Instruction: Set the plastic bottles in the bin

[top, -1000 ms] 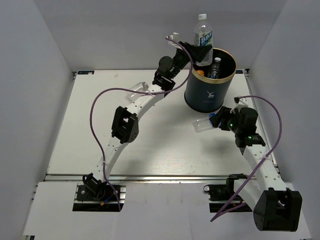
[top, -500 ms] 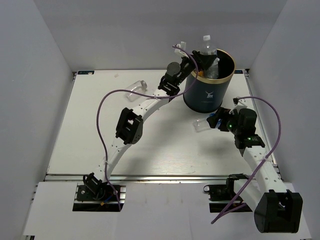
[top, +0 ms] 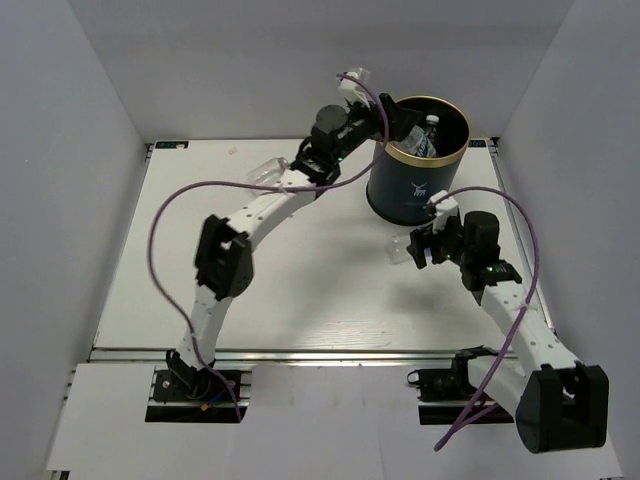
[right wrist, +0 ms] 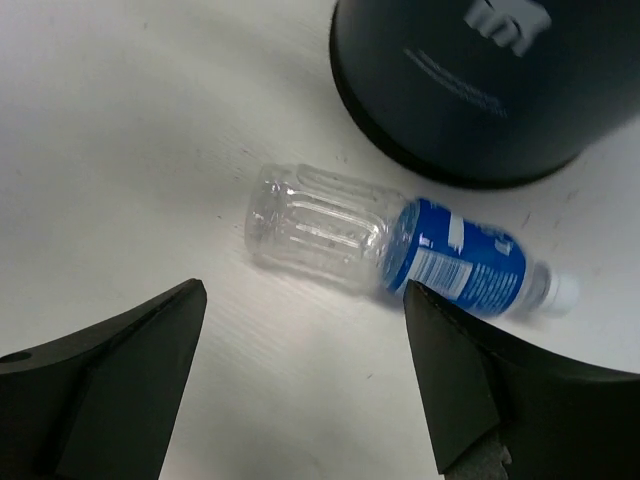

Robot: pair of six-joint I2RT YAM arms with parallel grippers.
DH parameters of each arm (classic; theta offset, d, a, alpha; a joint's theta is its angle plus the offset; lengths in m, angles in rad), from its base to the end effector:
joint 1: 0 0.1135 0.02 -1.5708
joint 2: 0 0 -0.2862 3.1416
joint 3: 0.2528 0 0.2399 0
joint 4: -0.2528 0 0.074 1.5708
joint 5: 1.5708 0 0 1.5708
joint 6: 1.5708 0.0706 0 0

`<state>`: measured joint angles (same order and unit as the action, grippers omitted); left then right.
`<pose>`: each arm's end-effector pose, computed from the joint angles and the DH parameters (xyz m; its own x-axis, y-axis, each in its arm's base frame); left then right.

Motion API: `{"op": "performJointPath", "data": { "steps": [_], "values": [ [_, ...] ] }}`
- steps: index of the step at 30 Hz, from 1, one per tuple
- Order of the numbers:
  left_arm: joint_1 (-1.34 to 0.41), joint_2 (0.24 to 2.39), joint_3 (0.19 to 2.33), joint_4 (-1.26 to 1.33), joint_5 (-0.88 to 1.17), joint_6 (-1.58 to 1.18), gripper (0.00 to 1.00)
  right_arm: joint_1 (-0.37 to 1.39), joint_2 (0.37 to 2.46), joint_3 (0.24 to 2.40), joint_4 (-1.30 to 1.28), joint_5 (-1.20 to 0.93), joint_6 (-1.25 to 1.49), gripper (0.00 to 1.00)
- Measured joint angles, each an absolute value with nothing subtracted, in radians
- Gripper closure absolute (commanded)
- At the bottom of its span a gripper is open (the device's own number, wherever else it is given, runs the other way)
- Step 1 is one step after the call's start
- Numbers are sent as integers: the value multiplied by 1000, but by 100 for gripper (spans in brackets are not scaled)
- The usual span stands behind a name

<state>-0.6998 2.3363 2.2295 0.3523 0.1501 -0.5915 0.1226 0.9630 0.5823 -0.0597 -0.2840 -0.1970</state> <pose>0.4485 -0.3914 0.3897 -0.2626 -0.4996 -0.8255 0.7244 0.4630 -0.5107 0.2187 0.0469 0.2574 -0.3427 -0.2315 -0.9105 -0.4446 0.8937 -0.0599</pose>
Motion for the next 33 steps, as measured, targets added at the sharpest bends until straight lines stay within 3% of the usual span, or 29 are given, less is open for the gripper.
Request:
{"op": "performJointPath", "data": {
  "steps": [9, 13, 17, 19, 33],
  "values": [
    [-678, 1424, 1405, 178, 120, -371, 0, 159, 1172, 741, -145, -342, -763, 19],
    [-676, 1173, 1142, 110, 70, -324, 0, 156, 1235, 794, -203, -379, -910, 19],
    [-676, 1076, 976, -1, 33, -295, 0, 143, 1286, 822, -302, -432, -1006, 19],
    [-676, 1045, 918, -57, 17, -284, 0, 141, 1307, 823, -347, -445, -1045, 10],
    [-676, 813, 780, -225, -2, -259, 0, 146, 1498, 899, -381, -299, -1179, 10]
  ]
}}
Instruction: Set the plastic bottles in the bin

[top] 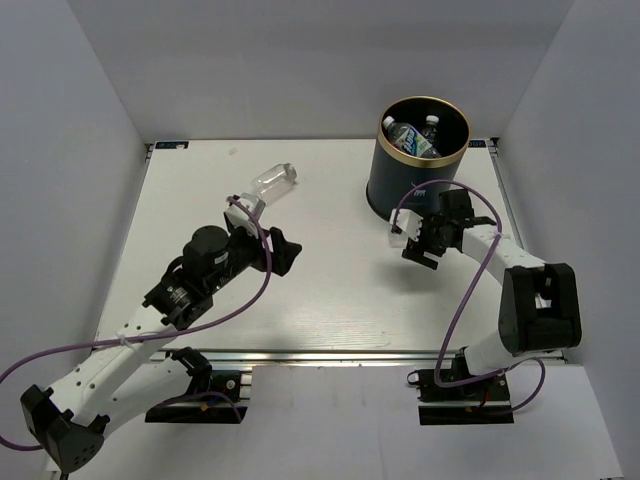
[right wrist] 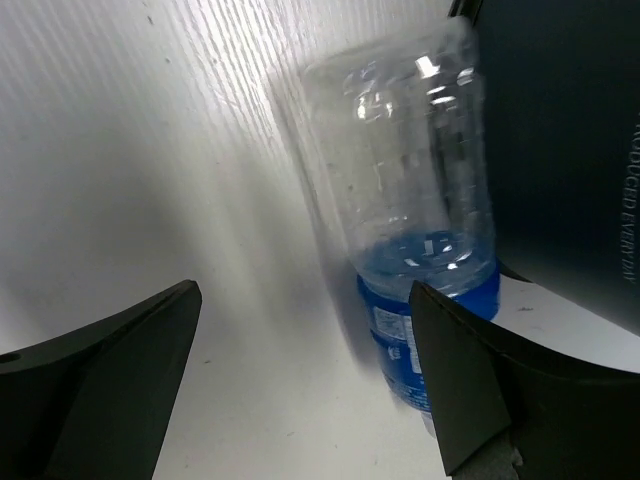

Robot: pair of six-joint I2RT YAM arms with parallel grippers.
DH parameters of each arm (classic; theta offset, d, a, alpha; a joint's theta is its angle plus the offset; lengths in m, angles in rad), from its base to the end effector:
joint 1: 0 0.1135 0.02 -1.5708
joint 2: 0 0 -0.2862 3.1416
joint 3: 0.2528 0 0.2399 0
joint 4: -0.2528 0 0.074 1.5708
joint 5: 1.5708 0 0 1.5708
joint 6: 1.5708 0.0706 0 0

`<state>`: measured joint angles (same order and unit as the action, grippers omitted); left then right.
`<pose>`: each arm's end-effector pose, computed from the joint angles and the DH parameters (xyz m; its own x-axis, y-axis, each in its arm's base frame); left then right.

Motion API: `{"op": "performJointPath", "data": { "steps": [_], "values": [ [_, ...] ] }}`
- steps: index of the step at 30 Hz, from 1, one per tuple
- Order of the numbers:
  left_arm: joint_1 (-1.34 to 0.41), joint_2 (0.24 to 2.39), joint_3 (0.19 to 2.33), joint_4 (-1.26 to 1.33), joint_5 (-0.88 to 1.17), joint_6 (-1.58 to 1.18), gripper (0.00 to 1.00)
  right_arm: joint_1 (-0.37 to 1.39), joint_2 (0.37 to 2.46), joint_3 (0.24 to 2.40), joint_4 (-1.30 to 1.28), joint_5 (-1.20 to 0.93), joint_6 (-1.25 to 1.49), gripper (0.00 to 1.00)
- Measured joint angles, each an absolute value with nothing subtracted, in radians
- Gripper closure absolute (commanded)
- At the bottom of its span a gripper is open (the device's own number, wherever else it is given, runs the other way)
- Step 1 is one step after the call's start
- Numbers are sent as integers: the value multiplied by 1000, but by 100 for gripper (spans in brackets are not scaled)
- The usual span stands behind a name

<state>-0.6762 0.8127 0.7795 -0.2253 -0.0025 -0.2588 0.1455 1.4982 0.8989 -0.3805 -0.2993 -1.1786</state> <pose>0.1539 -0.1233 0.3366 -0.3524 -0.0453 -0.9347 0.5522 0.7964 -0.2468 0.2975 0.0646 0.2000 -0.0358 -0.8977 -0.4392 -0.8743 0.2410 -0.4213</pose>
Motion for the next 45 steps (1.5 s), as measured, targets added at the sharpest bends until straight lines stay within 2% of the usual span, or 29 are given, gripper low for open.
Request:
{"op": "performJointPath", "data": {
  "steps": [12, 16, 22, 27, 37, 45],
  "values": [
    [-676, 797, 742, -258, 22, -244, 0, 180, 1570, 867, -253, -108, -1144, 12],
    [-676, 797, 741, -258, 30, -244, 0, 176, 1561, 856, -218, -131, -1124, 13],
    [-676, 797, 741, -254, 39, -245, 0, 178, 1394, 731, -89, -239, -1106, 11],
    [-676, 797, 741, -254, 44, -252, 0, 180, 1364, 727, -13, -241, -1137, 11],
    [-676, 738, 727, -266, 49, -264, 0, 184, 1523, 778, 78, -110, -1192, 11],
    [-676, 678, 723, -316, 48, -274, 0, 190, 1644, 864, 70, -86, -1217, 11]
  ]
}}
